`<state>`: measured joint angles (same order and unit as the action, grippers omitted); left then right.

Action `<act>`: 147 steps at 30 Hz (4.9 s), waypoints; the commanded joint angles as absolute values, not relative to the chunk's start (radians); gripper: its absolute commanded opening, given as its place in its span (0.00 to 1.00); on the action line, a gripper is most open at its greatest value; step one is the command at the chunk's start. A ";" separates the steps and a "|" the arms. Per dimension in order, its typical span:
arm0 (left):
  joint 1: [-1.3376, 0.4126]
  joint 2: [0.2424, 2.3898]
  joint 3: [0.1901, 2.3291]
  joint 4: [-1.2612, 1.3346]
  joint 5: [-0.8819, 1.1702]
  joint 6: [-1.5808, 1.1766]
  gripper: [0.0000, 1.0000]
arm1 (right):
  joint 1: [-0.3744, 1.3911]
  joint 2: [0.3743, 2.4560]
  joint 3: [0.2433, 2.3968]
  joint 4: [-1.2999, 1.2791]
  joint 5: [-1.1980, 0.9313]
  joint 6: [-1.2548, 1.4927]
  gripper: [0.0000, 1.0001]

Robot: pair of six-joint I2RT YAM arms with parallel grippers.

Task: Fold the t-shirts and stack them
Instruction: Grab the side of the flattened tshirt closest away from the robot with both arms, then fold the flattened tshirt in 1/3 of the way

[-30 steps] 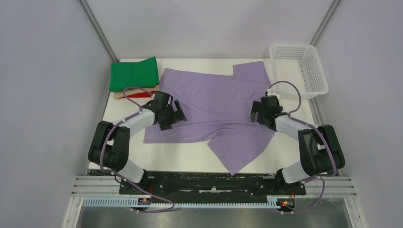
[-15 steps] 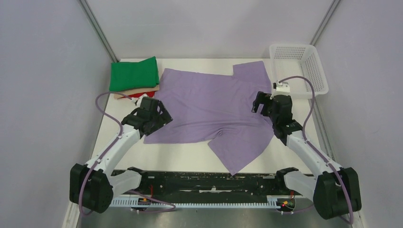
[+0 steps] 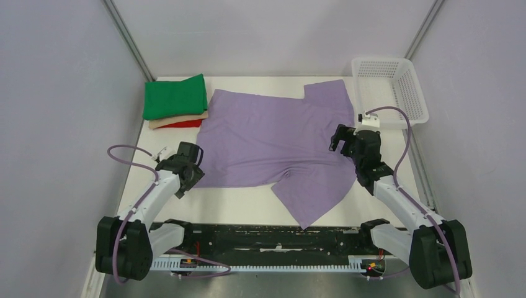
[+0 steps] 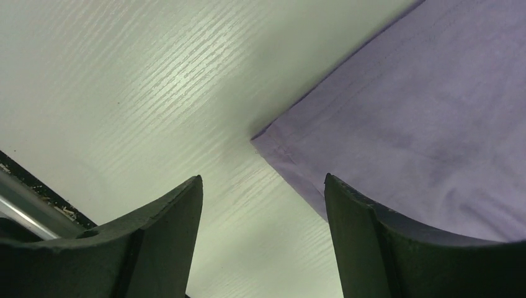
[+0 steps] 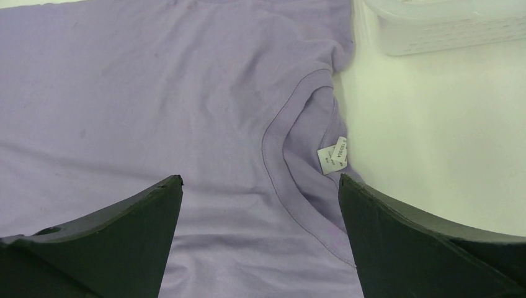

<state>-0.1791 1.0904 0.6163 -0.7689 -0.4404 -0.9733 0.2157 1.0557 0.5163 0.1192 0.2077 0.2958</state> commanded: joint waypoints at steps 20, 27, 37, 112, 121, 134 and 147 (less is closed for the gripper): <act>-0.149 1.307 0.586 -0.590 -0.413 -1.069 0.49 | 0.215 1.106 0.543 0.114 0.211 0.275 0.98; -0.115 1.349 0.566 -0.486 -0.358 -1.046 0.40 | 0.214 1.089 0.546 0.095 0.204 0.261 0.98; -0.095 1.412 0.569 -0.388 -0.273 -0.995 0.02 | 0.397 1.088 0.615 -0.068 0.277 0.176 0.98; -0.101 0.616 0.491 -0.889 -0.302 -1.069 0.02 | 1.247 0.897 0.615 -0.823 -0.176 0.230 0.00; -0.101 0.710 0.549 -0.728 -0.274 -1.047 0.02 | 1.184 0.914 0.750 -0.816 0.347 0.230 0.00; -0.100 1.035 0.730 -0.563 -0.404 -1.036 0.02 | 0.958 0.921 0.770 -0.489 0.691 0.117 0.00; -0.100 1.277 0.906 -0.520 -0.455 -0.995 0.02 | 0.748 1.083 0.860 -0.296 0.581 -0.110 0.00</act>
